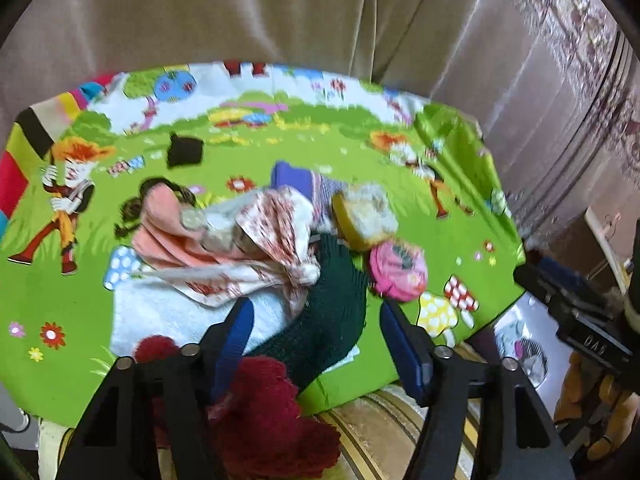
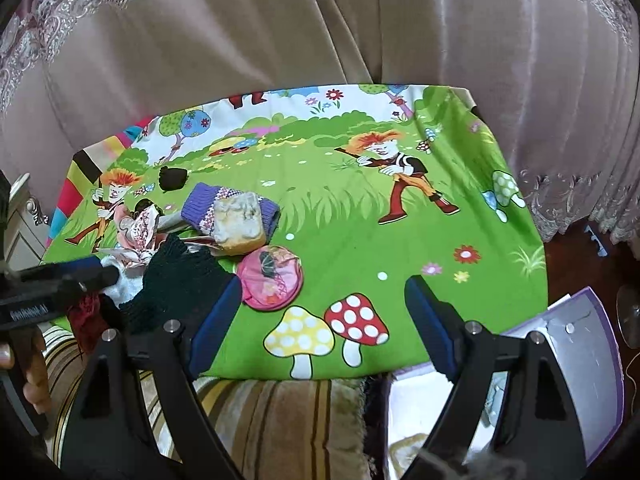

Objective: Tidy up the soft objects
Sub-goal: 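Move both open grippers back over the bed toward the remaining items, then grasp the cream pouch with the right gripper while the left gripper holds the green glove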

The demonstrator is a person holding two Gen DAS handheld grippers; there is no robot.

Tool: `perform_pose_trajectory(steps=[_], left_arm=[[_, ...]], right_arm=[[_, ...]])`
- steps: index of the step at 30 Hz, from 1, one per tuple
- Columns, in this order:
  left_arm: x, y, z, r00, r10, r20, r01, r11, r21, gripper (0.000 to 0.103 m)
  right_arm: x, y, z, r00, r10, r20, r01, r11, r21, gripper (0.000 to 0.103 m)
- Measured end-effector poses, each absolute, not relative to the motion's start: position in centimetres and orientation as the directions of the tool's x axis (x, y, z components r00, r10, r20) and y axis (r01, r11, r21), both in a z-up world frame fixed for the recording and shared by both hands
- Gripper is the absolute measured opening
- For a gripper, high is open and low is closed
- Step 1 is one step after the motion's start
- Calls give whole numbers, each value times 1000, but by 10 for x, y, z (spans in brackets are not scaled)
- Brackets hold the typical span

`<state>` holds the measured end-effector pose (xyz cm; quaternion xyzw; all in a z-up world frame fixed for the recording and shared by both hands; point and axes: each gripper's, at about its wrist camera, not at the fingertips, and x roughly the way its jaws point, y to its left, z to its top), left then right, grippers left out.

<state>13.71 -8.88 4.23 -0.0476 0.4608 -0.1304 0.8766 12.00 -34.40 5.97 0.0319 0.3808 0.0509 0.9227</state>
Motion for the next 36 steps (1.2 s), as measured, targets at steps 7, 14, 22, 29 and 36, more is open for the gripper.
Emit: perform_pose_trajectory(steps=[7, 14, 22, 29, 36], left_arm=[[152, -110, 18, 466, -211, -859, 209, 970, -125, 62], [159, -127, 4, 453, -130, -882, 242, 970, -19, 53], [152, -143, -3, 486, -104, -868, 311, 949, 60, 24], [143, -131, 11, 529, -198, -825, 302, 953, -35, 19], [152, -95, 15, 519, -337, -786, 210, 941, -265, 25]], right_arm=[[138, -331, 49, 686, 130, -716, -91, 992, 93, 86], [162, -311, 41, 678, 125, -725, -123, 991, 56, 85], [189, -287, 30, 661, 128, -739, -167, 986, 22, 85], [213, -262, 17, 632, 157, -759, -228, 974, 12, 85], [234, -240, 1, 602, 155, -783, -263, 965, -11, 85]])
